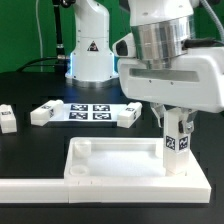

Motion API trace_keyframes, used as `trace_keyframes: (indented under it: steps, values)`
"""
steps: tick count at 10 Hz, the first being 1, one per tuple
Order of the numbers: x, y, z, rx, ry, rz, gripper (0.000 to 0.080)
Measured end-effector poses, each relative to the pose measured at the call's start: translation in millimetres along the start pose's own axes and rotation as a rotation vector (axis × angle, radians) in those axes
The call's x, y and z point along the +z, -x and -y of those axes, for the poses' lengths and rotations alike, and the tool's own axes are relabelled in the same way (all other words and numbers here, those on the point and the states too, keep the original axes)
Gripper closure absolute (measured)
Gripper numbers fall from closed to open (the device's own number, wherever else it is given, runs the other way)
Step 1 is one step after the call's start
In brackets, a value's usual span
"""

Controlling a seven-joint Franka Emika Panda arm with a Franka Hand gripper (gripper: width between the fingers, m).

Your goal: Assemble desk

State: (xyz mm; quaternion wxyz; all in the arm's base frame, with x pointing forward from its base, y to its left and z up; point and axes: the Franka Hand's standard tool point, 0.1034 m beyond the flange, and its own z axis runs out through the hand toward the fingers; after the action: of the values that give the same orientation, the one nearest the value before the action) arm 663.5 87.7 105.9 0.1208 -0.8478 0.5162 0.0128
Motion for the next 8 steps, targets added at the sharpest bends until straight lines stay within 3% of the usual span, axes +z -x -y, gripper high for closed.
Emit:
trace_keyframes:
  steps: [3,6,7,8]
  values:
    - [4.1,4.0,1.0,0.481,-0.060,0.074,0.0493]
    - [4.8,6.1,1.7,0.504,-0.061,0.080,0.0426]
    - [4.9,6.3,1.5,0.498,-0.059,0.080,0.0254]
    - [3.6,6.9,0.1,0.317,-0.025,0.080,0.0254]
